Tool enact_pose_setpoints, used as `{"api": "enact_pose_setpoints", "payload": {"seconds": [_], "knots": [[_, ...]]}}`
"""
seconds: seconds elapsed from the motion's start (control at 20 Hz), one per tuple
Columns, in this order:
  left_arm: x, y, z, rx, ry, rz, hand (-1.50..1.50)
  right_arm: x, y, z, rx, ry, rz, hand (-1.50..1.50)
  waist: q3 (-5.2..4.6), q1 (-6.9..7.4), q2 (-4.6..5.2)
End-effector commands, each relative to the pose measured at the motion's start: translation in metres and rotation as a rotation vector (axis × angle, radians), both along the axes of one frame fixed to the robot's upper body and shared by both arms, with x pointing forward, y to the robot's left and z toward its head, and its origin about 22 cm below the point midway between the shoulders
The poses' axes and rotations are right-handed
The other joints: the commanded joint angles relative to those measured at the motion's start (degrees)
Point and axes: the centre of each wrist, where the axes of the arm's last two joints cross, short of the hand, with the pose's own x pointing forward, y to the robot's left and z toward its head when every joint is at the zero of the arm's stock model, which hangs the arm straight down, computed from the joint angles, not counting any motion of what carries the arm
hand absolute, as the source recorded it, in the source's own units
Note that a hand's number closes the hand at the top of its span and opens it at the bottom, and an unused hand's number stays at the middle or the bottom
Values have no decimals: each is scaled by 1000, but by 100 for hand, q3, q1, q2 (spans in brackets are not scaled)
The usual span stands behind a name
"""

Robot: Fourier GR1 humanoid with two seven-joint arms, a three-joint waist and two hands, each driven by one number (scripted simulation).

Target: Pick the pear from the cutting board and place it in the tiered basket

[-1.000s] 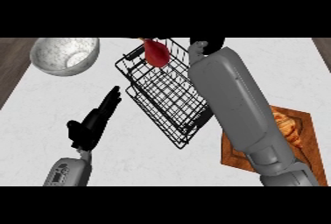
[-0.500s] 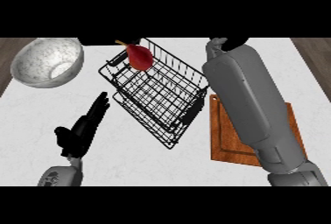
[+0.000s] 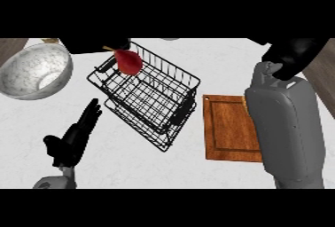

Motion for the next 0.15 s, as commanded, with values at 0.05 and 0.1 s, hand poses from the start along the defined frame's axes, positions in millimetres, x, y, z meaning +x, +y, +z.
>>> {"api": "enact_pose_setpoints", "payload": {"seconds": [0.05, 0.1], "knots": [[-3, 4, 0, 0, -13, 26, 0, -53, -33, -13, 77, 62, -33, -150, 3, -154, -8], [-8, 4, -6, 0, 10, 28, 0, -65, -41, -17, 83, 64, -34, -150, 4, -156, 4]]}}
